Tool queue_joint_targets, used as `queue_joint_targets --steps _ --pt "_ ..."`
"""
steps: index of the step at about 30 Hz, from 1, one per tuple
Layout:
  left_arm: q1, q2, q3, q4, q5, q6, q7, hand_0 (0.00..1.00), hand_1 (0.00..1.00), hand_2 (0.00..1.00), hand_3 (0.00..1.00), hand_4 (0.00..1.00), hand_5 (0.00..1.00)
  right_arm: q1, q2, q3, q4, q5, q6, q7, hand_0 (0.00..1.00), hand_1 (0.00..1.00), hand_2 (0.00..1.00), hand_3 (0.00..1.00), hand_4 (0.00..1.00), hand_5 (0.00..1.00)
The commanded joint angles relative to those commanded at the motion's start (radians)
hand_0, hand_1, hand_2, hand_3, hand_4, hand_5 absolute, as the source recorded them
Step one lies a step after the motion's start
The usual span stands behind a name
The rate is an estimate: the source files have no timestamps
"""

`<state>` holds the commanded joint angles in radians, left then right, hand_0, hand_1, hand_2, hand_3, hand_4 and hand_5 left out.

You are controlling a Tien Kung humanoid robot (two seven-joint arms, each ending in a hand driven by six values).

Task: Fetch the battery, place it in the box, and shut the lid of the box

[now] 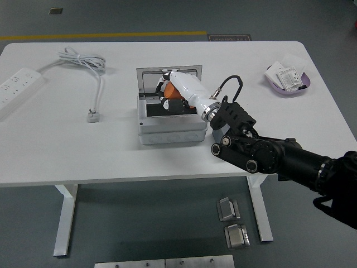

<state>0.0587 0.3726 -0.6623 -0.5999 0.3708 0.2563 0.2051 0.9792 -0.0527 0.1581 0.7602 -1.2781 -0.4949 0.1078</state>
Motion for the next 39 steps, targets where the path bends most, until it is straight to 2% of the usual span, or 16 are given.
queue_joint_targets --steps 3,5,11,14,18,27,33,34,39 --pt "-0.003 0.003 -0.005 0.000 0.010 0.000 0.006 0.661 0.724 0.624 0.670 0.367 0.002 0.024 0.007 -0.065 -0.025 0.023 0.016 -0.015 0.278 0.201 0.271 0.237 0.002 0.002" --pt "-0.005 0.005 -0.006 0.000 0.012 0.001 0.007 0.661 0.724 0.624 0.669 0.365 0.002 0.040 0.011 -0.093 -0.039 0.001 0.052 -0.033 0.273 0.203 0.268 0.236 0.002 0.002" --pt "-0.010 0.007 -0.010 0.000 0.018 -0.001 0.010 0.661 0.724 0.624 0.670 0.366 0.002 0.075 0.017 -0.049 -0.062 -0.111 0.165 -0.081 0.271 0.203 0.265 0.236 0.002 0.002" --pt "-0.011 0.007 -0.010 0.000 0.019 -0.002 0.010 0.661 0.724 0.624 0.670 0.366 0.002 0.084 0.021 -0.032 -0.069 -0.131 0.194 -0.091 0.271 0.203 0.265 0.236 0.002 0.002" --pt "-0.013 0.008 -0.012 0.000 0.023 -0.002 0.012 0.661 0.723 0.624 0.671 0.364 0.002 0.089 0.028 -0.031 -0.073 -0.116 0.191 -0.091 0.271 0.204 0.266 0.237 0.002 0.002" --pt "-0.019 0.009 -0.019 0.000 0.031 -0.002 0.017 0.661 0.723 0.624 0.671 0.364 0.002 0.080 0.034 -0.050 -0.073 -0.056 0.143 -0.054 0.271 0.206 0.266 0.241 0.002 0.002" --pt "-0.016 0.009 -0.031 -0.001 0.049 -0.003 0.030 0.661 0.724 0.624 0.672 0.364 0.002 0.075 0.034 -0.056 -0.078 -0.033 0.138 -0.044 0.288 0.213 0.276 0.256 0.002 0.002" --pt "-0.016 0.009 -0.033 -0.001 0.053 -0.003 0.033 0.661 0.724 0.624 0.672 0.364 0.002 0.074 0.035 -0.056 -0.079 -0.030 0.138 -0.043 0.297 0.233 0.296 0.316 0.020 0.002" --pt "-0.017 0.009 -0.036 -0.001 0.062 -0.005 0.036 0.661 0.724 0.624 0.672 0.364 0.002 0.068 0.039 -0.055 -0.085 -0.026 0.140 -0.043 0.297 0.233 0.296 0.316 0.020 0.002"
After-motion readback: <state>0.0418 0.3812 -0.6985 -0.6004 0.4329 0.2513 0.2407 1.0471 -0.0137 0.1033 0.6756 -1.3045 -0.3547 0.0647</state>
